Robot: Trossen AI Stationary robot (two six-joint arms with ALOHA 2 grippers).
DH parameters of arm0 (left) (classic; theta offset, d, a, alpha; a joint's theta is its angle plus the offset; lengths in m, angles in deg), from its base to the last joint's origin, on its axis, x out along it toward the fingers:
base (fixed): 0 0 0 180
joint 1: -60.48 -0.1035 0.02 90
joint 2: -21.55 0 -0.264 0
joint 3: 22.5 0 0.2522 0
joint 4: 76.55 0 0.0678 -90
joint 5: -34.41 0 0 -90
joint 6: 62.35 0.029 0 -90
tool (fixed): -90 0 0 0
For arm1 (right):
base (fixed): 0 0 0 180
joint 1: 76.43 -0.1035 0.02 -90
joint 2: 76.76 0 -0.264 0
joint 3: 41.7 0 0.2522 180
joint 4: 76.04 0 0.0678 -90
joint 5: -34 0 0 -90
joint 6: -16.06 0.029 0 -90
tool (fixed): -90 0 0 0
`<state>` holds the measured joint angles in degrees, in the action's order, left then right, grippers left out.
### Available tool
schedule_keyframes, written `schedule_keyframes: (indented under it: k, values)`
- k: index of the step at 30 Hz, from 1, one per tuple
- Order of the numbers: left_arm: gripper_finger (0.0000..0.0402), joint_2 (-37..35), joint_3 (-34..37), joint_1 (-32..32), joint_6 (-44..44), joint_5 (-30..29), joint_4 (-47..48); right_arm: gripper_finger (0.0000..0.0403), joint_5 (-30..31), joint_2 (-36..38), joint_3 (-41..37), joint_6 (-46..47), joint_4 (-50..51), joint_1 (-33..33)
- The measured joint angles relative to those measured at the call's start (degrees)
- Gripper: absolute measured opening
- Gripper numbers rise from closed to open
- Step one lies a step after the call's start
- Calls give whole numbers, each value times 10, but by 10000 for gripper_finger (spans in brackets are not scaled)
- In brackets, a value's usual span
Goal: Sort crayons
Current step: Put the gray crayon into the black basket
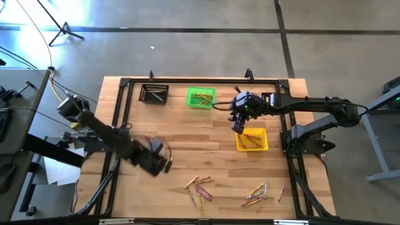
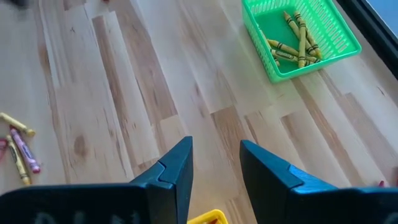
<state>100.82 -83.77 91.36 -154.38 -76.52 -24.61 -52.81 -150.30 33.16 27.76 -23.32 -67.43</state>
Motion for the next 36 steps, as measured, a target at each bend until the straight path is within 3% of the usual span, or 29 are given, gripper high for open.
schedule_keyframes:
  k: [10,15,19,24,30,36]
  values:
    - [1,-51,0,-359,366,-125,66,116,8,0,0,71,-4,0]
    - [1,-46,0,-541,526,-117,20,116,47,0,0,111,-5,0]
    - [1,-45,0,-645,631,-74,-37,116,78,0,0,130,-5,4]
    - [4,-40,0,-713,721,-25,-55,116,104,0,0,168,-5,21]
    - [42,-14,0,-742,817,-13,-56,116,133,0,0,183,-5,38]
    - [84,7,0,-753,847,11,-93,116,131,0,0,204,-5,51]
